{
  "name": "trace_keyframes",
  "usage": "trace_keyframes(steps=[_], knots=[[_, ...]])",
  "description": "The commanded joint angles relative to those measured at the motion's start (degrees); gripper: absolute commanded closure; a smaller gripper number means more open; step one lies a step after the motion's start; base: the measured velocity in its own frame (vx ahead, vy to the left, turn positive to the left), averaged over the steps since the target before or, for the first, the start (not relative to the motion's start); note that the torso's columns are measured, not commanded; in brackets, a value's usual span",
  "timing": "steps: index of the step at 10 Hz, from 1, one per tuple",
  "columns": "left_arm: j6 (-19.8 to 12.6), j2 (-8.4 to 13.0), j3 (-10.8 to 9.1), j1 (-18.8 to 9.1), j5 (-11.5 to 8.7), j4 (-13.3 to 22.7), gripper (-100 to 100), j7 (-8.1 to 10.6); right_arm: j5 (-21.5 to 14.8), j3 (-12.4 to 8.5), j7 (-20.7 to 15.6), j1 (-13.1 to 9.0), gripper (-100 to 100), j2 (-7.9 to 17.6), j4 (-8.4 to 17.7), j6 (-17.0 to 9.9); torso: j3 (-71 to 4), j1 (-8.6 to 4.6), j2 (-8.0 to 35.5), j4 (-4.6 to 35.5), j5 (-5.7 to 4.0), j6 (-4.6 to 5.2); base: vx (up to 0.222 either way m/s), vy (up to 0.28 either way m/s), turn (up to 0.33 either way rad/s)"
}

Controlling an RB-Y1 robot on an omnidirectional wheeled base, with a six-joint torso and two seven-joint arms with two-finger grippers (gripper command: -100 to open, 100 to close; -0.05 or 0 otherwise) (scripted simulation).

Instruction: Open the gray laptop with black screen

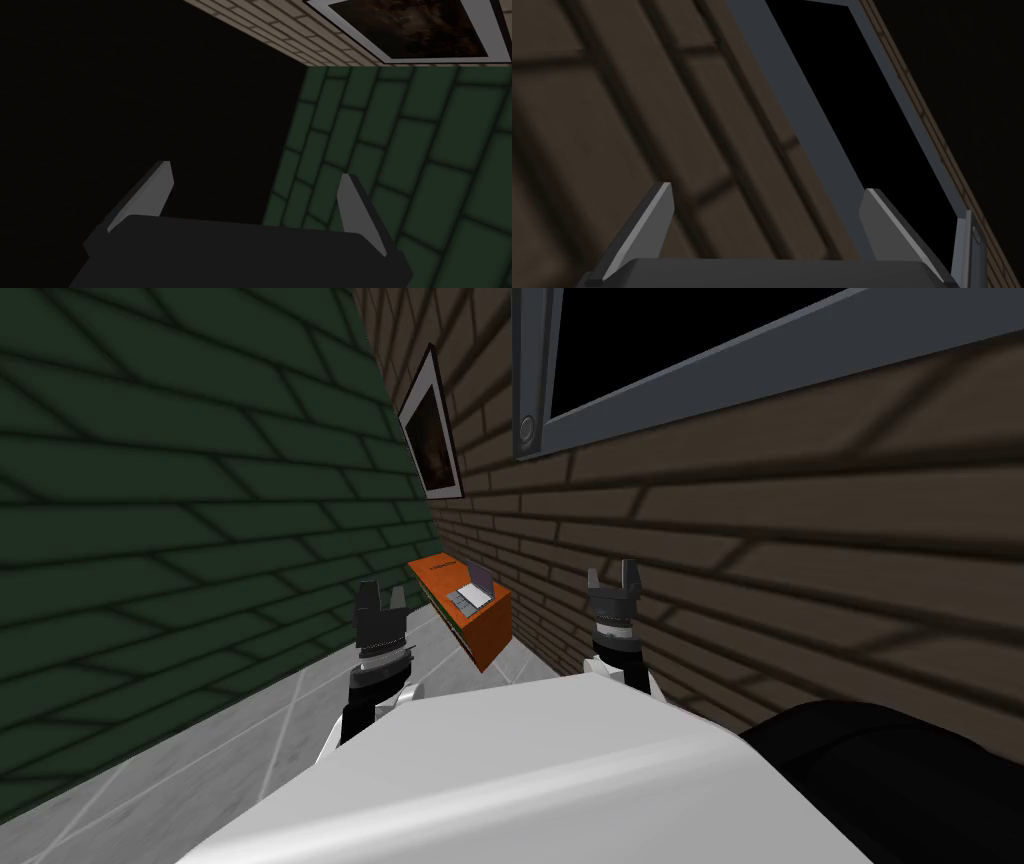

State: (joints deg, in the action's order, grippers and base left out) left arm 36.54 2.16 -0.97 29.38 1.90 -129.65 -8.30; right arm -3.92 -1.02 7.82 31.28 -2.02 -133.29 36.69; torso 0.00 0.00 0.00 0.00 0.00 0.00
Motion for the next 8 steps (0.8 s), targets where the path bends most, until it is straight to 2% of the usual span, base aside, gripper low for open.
trace_keyframes(steps=[1, 8], knots=[[0.0, 0.0, 0.0, 0.0, 0.0, 0.0, 0, 0.0, 0.0, 0.0, 0.0, 0.0, 0, 0.0, 0.0, 0.0, -4.7, 0.0, 2.3, 2.3, 0.0, 0.0, 0.0, 0.0, 0.0], [0.0, 0.0, 0.0, 0.0, 0.0, 0.0, 0, 0.0, 0.0, 0.0, 0.0, 0.0, 0, 0.0, 0.0, 0.0, -62.3, 0.0, 31.2, 31.1, 0.0, 0.0, 0.0, 0.0, 0.0]])
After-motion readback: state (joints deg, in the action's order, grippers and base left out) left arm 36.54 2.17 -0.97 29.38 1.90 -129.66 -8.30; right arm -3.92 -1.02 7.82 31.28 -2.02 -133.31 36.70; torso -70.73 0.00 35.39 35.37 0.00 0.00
